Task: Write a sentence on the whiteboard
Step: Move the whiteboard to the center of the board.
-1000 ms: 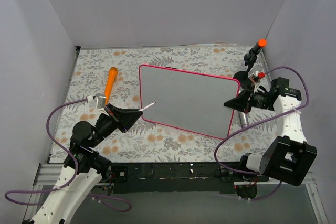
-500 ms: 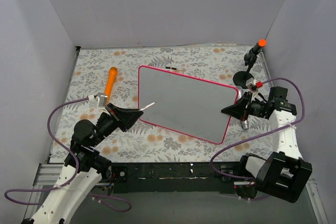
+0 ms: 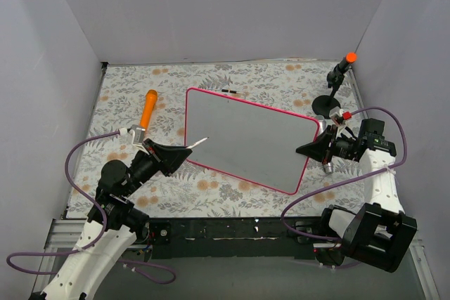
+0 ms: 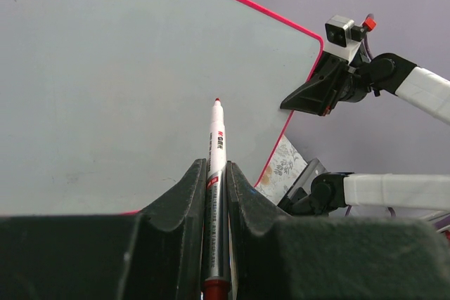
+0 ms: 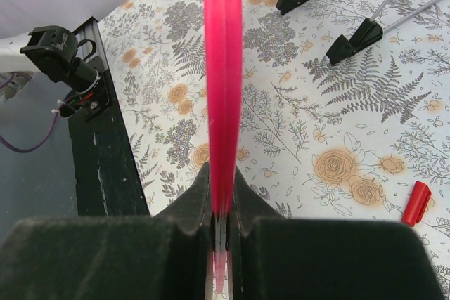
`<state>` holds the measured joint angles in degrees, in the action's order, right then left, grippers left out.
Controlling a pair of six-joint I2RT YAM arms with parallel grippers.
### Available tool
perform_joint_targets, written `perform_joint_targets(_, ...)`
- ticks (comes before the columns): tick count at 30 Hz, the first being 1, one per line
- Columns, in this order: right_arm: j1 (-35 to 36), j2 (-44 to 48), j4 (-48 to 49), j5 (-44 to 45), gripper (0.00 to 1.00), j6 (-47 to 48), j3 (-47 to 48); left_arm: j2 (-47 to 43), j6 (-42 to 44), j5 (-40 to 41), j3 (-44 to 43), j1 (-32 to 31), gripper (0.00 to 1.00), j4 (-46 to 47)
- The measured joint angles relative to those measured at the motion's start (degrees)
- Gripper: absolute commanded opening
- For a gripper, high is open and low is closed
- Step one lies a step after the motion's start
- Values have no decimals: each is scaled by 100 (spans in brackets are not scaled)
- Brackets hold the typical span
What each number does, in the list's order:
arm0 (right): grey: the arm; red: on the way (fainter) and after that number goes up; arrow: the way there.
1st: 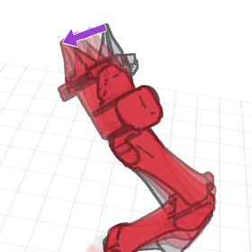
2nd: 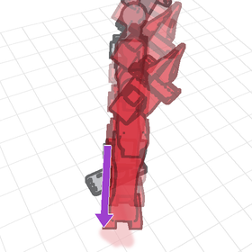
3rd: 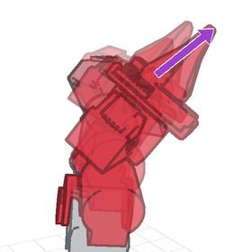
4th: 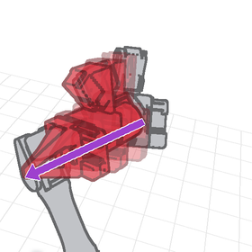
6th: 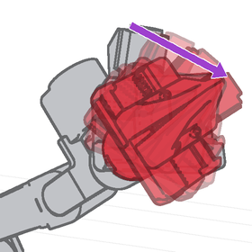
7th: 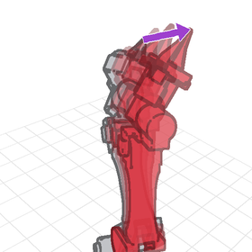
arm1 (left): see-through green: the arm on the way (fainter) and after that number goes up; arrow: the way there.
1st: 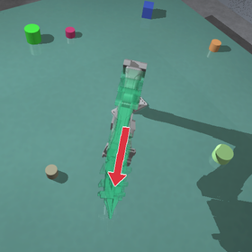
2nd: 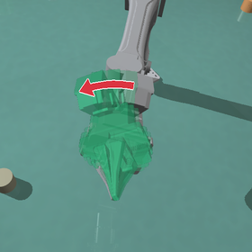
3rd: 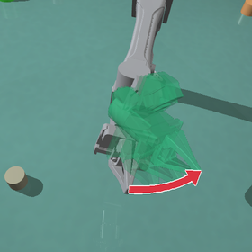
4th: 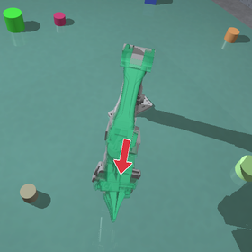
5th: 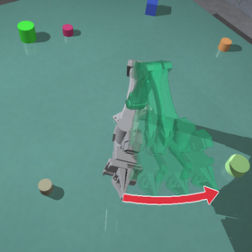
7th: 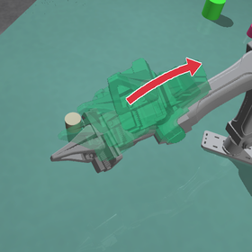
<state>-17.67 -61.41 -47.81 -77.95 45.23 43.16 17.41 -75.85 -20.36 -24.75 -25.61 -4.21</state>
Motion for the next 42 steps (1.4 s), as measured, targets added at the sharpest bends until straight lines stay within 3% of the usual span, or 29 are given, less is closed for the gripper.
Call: perform_joint_targets(42, -17, 0, -46, 0, 1, 164, 0, -286, -4, 42, 184, 0, 0, -55)
